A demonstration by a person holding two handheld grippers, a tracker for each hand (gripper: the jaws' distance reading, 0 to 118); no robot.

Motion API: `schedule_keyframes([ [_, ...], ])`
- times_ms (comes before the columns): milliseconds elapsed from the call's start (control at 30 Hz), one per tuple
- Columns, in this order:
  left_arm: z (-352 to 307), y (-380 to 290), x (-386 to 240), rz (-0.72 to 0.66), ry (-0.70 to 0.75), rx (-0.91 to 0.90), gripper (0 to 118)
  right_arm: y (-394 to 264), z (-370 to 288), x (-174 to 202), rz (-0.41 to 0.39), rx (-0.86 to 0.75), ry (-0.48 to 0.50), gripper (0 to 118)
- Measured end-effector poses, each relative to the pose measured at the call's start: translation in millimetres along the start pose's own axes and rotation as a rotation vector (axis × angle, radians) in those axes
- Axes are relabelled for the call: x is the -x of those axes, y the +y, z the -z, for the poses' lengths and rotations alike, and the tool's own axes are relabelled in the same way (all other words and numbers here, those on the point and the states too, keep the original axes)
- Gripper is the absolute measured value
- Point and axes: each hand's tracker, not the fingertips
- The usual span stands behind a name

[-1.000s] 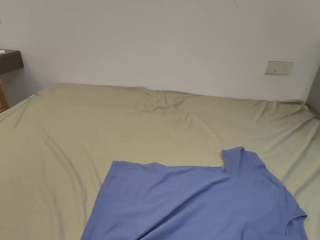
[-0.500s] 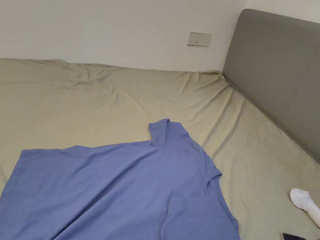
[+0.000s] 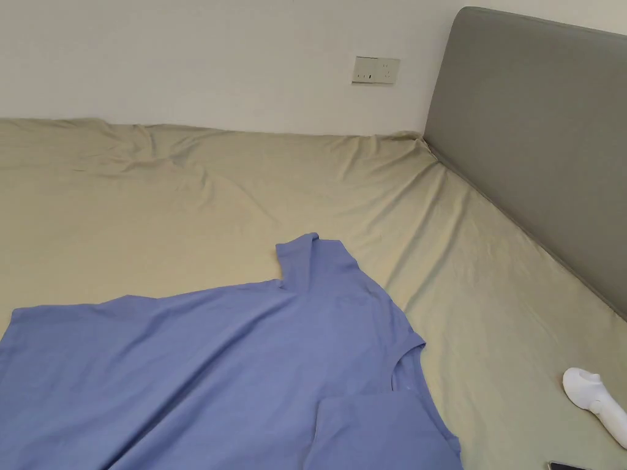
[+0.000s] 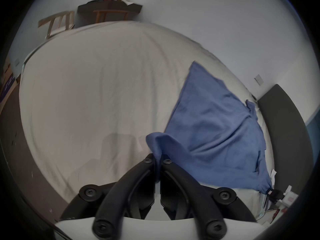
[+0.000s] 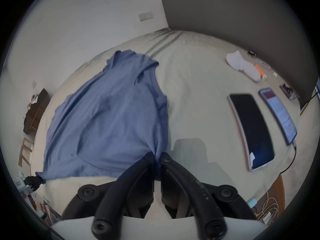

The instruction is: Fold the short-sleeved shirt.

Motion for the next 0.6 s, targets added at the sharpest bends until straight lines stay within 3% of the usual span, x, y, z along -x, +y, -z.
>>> schedule_keyframes([
  [133,-9,53,-23,-0.005,-0.122,-0.078,4,50,-15,8,0.056,-0.083,0.083,10],
  [233,4,98,-43,0.05,-0.139,-0.15,4,96,-7,23,0.032,-0.127,0.129,10],
  [400,45,153,-73,0.083,-0.118,-0.198,4,163,38,60,-0.106,-0.166,0.073,10],
  [600,102,179,-94,0.06,-0.04,-0.137,4,208,113,82,-0.091,-0.125,0.044,10],
])
